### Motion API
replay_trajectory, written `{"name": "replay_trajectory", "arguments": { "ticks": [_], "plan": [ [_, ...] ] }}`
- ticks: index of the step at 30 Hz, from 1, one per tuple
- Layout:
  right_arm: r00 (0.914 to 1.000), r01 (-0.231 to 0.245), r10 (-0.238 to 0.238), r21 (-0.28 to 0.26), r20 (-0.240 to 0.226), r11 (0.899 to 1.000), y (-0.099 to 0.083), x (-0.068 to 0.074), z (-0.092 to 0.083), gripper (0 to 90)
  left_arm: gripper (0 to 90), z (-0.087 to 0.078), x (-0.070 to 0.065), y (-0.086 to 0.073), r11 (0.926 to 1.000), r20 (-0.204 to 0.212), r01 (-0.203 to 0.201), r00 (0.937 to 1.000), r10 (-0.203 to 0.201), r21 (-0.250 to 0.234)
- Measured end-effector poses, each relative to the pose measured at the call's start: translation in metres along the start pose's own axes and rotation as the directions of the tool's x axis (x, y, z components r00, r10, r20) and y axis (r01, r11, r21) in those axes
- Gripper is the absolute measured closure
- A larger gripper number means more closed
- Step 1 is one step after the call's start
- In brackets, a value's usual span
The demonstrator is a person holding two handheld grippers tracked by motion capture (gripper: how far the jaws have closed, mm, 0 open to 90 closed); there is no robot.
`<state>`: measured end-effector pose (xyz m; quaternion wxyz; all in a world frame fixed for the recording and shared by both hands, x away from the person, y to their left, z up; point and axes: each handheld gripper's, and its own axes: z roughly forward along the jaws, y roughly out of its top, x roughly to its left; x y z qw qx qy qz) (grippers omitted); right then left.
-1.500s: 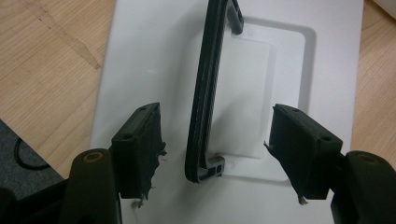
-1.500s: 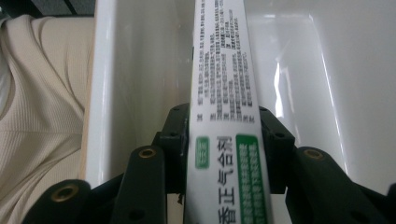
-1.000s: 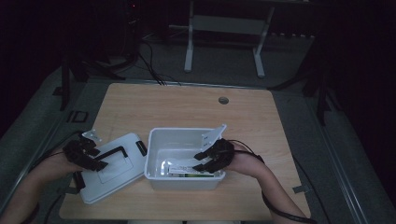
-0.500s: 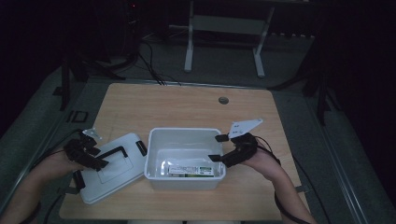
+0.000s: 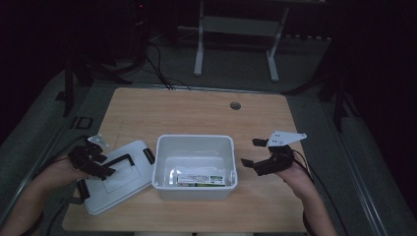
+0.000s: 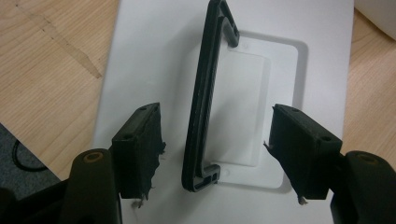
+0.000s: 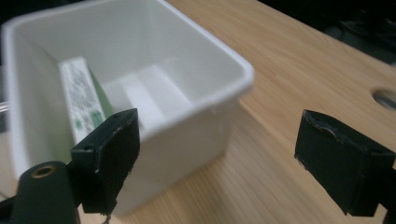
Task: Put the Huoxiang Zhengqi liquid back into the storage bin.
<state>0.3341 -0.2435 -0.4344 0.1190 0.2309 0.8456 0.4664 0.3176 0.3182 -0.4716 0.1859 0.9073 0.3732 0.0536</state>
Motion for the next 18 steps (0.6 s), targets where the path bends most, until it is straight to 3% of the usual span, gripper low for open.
{"name": "replay_trajectory", "arguments": {
  "ticks": [5, 8, 15, 18],
  "plan": [
    [0.9948, -0.081, 0.082, -0.015, 0.060, 0.997, -0.027, -0.007, -0.004, 14.0, 36.8, -0.002, 0.000, 0.002, 0.9998, -0.008, -0.018, 0.9998, 0.018, 0.008],
    [0.9915, -0.109, 0.110, -0.016, 0.069, 0.994, -0.042, -0.008, -0.004, 14.0, 40.4, -0.003, -0.001, 0.003, 0.9996, -0.009, -0.028, 0.9996, 0.028, 0.001],
    [0.9883, -0.115, 0.115, -0.011, 0.100, 0.993, -0.069, -0.004, 0.000, 14.1, 47.7, 0.000, -0.004, 0.009, 0.9974, 0.001, -0.072, 0.9974, 0.072, -0.001],
    [0.9854, -0.131, 0.131, -0.009, 0.108, 0.991, -0.078, -0.006, 0.000, 14.1, 51.7, 0.001, -0.005, 0.010, 0.9974, -0.004, -0.072, 0.9974, 0.072, -0.004]
  ]
}}
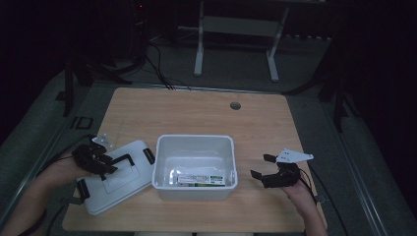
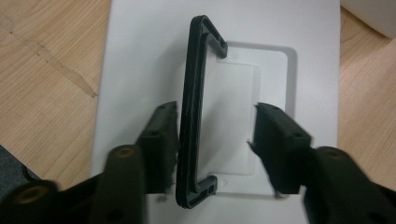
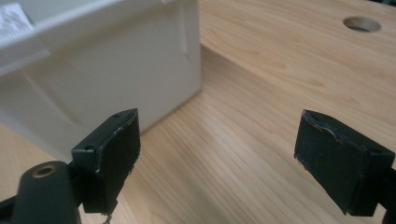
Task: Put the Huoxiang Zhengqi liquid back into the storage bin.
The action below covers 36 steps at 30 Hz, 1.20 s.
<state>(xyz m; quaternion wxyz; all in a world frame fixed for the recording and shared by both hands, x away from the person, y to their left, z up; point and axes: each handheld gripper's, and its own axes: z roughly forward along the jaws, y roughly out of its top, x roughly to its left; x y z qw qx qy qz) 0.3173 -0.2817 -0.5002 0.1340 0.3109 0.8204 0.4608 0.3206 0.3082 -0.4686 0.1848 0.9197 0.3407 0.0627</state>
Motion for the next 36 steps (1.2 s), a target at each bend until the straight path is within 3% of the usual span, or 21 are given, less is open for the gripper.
{"name": "replay_trajectory", "arguments": {
  "ticks": [5, 21, 26, 33, 36],
  "plan": [
    [0.9996, -0.020, 0.020, -0.006, 0.021, 1.000, -0.012, -0.003, -0.001, 14.1, 58.0, 0.001, 0.000, 0.001, 0.9999, -0.003, -0.007, 1.0000, 0.007, 0.008],
    [0.9940, -0.096, 0.095, 0.010, 0.053, 0.995, -0.050, -0.007, -0.008, 14.1, 57.9, 0.005, 0.000, 0.001, 0.9998, -0.016, -0.003, 0.9999, 0.004, 0.021],
    [0.9939, -0.102, 0.101, 0.003, 0.044, 0.995, -0.057, -0.005, -0.014, 14.1, 58.0, 0.009, 0.000, 0.001, 0.9972, -0.002, -0.011, 0.9999, 0.012, 0.073],
    [0.9929, -0.110, 0.110, 0.003, 0.045, 0.994, -0.065, -0.002, -0.020, 14.1, 58.0, 0.010, 0.002, 0.008, 0.9941, 0.001, -0.021, 0.9998, 0.022, 0.106],
    [0.9921, -0.115, 0.115, -0.006, 0.049, 0.993, -0.069, 0.001, -0.022, 14.1, 58.0, 0.008, 0.003, 0.013, 0.9888, -0.001, -0.038, 0.9993, 0.039, 0.144]
  ]
}}
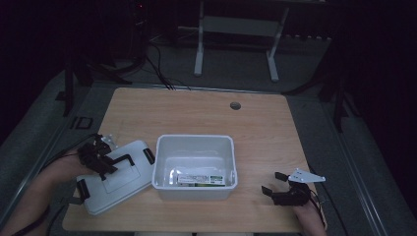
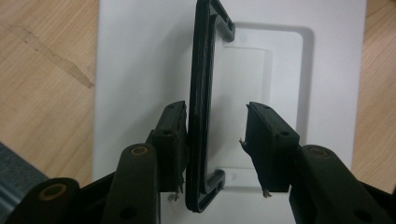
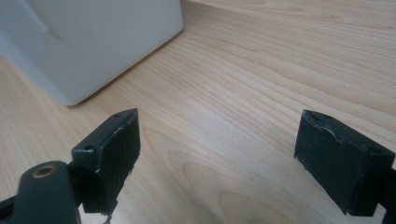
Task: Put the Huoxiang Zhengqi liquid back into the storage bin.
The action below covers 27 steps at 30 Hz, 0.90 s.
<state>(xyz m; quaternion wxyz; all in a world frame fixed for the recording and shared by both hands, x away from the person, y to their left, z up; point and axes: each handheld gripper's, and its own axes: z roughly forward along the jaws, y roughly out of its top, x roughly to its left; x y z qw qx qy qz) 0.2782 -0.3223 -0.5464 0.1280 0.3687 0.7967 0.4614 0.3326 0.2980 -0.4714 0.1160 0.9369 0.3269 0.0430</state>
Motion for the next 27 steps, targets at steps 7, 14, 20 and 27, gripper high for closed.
{"name": "replay_trajectory", "arguments": {
  "ticks": [7, 14, 20, 27],
  "plan": [
    [1.0000, -0.007, 0.007, -0.004, 0.004, 1.000, -0.007, 0.003, -0.004, 14.1, 58.0, 0.001, 0.000, 0.011, 0.9994, 0.008, -0.011, 0.9999, 0.011, 0.033],
    [0.9999, -0.010, 0.010, -0.011, 0.004, 1.000, -0.006, 0.002, -0.005, 14.1, 67.3, 0.003, 0.000, 0.023, 0.9944, 0.028, -0.027, 0.9993, 0.024, 0.102],
    [0.9999, -0.015, 0.015, -0.005, 0.002, 1.000, -0.008, 0.001, -0.004, 14.1, 71.4, 0.009, 0.001, 0.029, 0.9885, 0.040, -0.024, 0.9990, 0.018, 0.149],
    [0.9999, -0.014, 0.014, -0.003, -0.002, 1.000, -0.008, 0.001, -0.004, 14.1, 82.9, 0.010, 0.001, 0.029, 0.9890, 0.075, -0.028, 0.9970, 0.017, 0.145]
  ]
}}
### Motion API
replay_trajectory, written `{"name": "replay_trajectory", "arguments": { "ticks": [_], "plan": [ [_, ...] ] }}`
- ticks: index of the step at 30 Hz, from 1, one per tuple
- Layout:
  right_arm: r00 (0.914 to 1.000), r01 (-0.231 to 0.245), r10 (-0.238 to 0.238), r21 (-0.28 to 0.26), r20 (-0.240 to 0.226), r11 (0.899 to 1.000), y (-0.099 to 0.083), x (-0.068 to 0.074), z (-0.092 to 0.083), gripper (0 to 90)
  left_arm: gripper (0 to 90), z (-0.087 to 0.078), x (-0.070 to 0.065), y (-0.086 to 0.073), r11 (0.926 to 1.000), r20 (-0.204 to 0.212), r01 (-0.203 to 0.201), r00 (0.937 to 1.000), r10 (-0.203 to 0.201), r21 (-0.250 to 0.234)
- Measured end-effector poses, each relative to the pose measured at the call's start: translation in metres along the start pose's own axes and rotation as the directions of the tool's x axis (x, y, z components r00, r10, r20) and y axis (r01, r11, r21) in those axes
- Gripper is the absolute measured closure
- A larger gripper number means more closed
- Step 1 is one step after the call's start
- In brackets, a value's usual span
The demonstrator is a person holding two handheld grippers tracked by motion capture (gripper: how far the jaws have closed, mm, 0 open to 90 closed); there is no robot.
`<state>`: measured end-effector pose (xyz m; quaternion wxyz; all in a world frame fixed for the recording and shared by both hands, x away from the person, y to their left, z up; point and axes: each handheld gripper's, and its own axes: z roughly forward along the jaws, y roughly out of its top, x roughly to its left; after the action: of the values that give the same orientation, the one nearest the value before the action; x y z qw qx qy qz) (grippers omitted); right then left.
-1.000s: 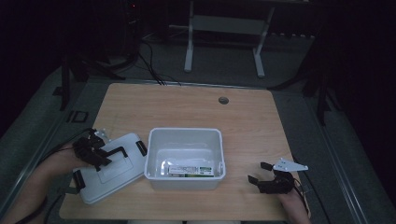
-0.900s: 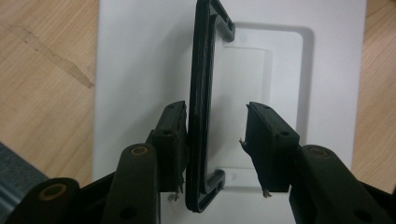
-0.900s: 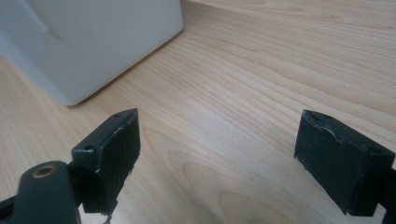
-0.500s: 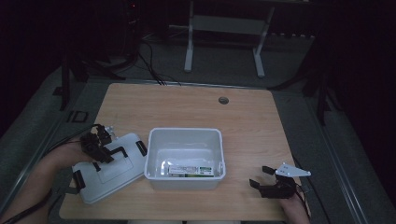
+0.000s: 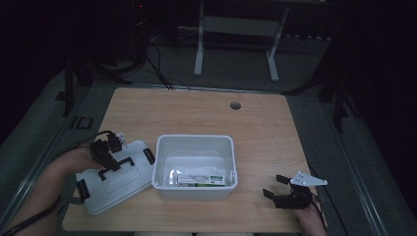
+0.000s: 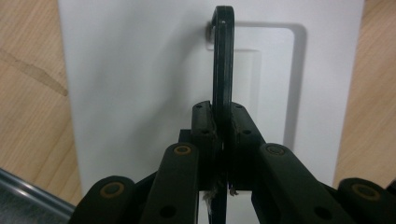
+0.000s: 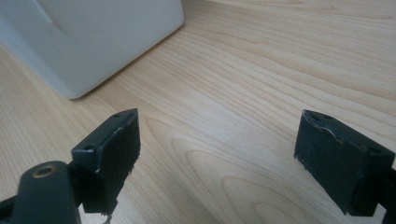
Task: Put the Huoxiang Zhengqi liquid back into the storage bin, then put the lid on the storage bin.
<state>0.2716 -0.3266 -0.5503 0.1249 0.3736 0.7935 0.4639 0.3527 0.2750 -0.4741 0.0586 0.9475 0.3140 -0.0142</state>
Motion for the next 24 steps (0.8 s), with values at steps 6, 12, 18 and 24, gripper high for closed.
{"name": "replay_trajectory", "arguments": {
  "ticks": [6, 12, 18, 24],
  "plan": [
    [1.0000, -0.003, 0.003, 0.005, 0.002, 1.000, -0.001, -0.002, 0.001, 14.1, 83.5, -0.001, 0.000, 0.000, 0.9999, 0.006, 0.001, 1.0000, -0.001, 0.011],
    [0.9999, -0.009, 0.009, 0.017, 0.007, 1.000, -0.003, -0.002, 0.002, 14.1, 83.5, -0.005, -0.002, -0.003, 0.9999, 0.004, -0.012, 0.9999, 0.012, 0.012],
    [0.9999, -0.016, 0.015, 0.023, 0.008, 1.000, -0.003, -0.003, 0.004, 14.0, 83.5, -0.015, -0.004, -0.008, 0.9998, -0.003, -0.019, 0.9998, 0.019, -0.004],
    [0.9987, -0.015, 0.015, 0.016, 0.049, 1.000, -0.003, -0.004, 0.003, 14.0, 83.5, -0.022, -0.007, -0.013, 0.9998, -0.004, -0.014, 0.9999, 0.014, -0.010]
  ]
}}
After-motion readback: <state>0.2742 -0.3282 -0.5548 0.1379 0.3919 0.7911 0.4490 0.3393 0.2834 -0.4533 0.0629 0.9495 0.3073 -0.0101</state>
